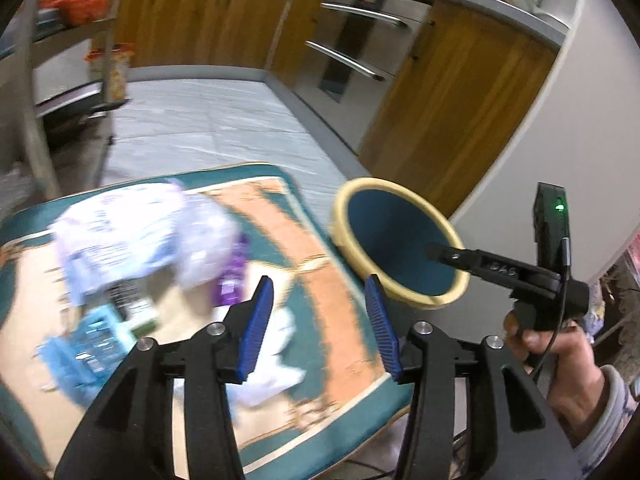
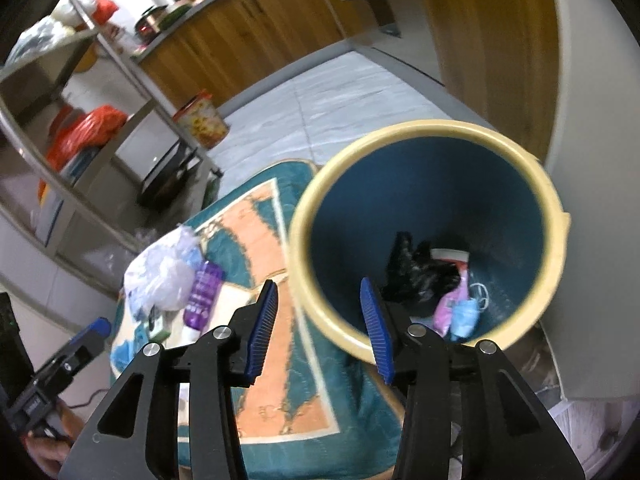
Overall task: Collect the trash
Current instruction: 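Grasp a blue face mask with the left tool while the right tool grasps a crumpled wrapper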
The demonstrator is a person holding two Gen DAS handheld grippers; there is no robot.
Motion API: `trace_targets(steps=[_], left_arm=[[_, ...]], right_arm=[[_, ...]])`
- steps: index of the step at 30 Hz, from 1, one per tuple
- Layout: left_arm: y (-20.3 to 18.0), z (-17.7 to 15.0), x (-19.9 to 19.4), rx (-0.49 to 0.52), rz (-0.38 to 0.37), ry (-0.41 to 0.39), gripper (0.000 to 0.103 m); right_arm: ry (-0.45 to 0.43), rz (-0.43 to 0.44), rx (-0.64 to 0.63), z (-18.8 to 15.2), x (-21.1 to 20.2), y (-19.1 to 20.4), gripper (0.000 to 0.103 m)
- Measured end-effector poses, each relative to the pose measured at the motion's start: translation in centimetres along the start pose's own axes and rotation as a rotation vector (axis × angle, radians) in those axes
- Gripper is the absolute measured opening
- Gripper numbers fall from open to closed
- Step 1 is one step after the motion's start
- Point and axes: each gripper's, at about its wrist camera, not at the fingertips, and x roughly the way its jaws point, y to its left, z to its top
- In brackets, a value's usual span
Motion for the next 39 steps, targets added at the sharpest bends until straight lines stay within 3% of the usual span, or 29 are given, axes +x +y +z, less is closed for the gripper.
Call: trace_targets(steps=[14, 19, 23, 33, 35, 36, 39], left_arm=[[10.1, -2.9, -6.4, -0.149, 0.226, -0.018, 0.049], [13.2, -4.8, -5.5, -0.216, 0.309, 0.038, 0.049], [14.6, -6.0, -4.1, -0.249, 0.34, 0.097, 0.049], [16.4, -6.9, -2.1, -0.277, 0.391, 0.158, 0.049], [16.6, -7.0, -2.0, -0.287, 0.381, 0.161, 0.044], [16.7, -7.1, -1.9, -0.29, 0.374, 0.161, 0.031], [16.7, -7.2, -2.2, -0.29, 0.359, 0.166, 0.016]], right_arm=[[0.058, 0.056, -0.132, -0.7, 2.2, 6.3, 0.045], [0.09, 0.084, -0.21, -2.1, 2.6, 8.8, 0.045], [0.116, 0.103, -0.264, -3.3, 2.9, 10.8, 0.045], [0.191, 0.142, -0.378, -6.5, 3.8, 14.0, 0.045], [0.202, 0.154, -0.405, -7.2, 3.9, 14.8, 0.045], [0.206, 0.157, -0.415, -7.4, 3.9, 15.1, 0.045], [0.221, 0.169, -0.447, -8.2, 4.2, 16.2, 0.045]])
